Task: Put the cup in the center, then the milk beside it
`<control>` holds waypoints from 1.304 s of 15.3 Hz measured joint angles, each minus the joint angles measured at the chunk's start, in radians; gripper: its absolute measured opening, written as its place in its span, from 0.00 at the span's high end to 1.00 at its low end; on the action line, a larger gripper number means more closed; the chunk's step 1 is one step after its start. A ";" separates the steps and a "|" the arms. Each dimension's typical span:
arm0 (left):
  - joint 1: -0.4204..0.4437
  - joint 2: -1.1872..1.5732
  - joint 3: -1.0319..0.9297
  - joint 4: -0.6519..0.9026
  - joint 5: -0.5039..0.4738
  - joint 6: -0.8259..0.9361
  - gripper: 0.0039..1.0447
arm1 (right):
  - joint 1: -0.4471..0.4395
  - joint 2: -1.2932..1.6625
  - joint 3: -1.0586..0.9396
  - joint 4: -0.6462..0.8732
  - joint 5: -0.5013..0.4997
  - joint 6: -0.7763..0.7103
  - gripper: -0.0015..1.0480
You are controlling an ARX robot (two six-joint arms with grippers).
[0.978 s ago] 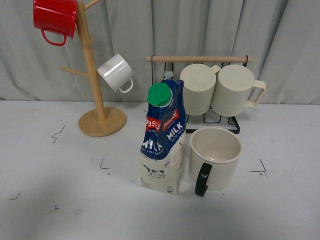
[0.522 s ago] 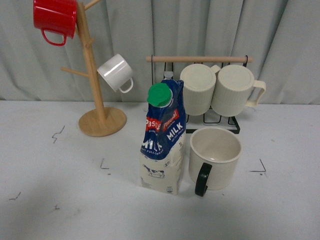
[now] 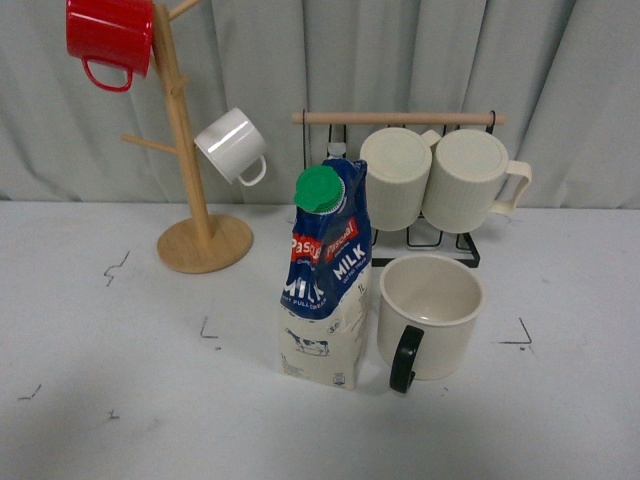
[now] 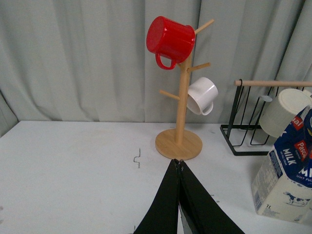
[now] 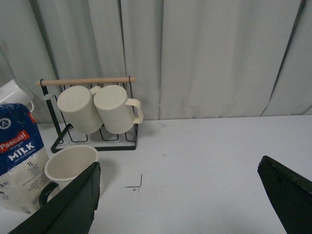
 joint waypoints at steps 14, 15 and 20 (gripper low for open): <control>0.000 -0.187 0.001 -0.200 0.000 0.000 0.14 | 0.000 0.000 0.000 0.000 0.000 0.000 0.06; 0.000 -0.187 0.001 -0.200 0.000 0.001 0.05 | 0.000 0.000 0.000 0.000 0.000 0.000 0.06; 0.000 -0.187 0.001 -0.200 0.000 0.001 0.06 | 0.000 0.000 0.000 0.000 0.000 0.000 0.06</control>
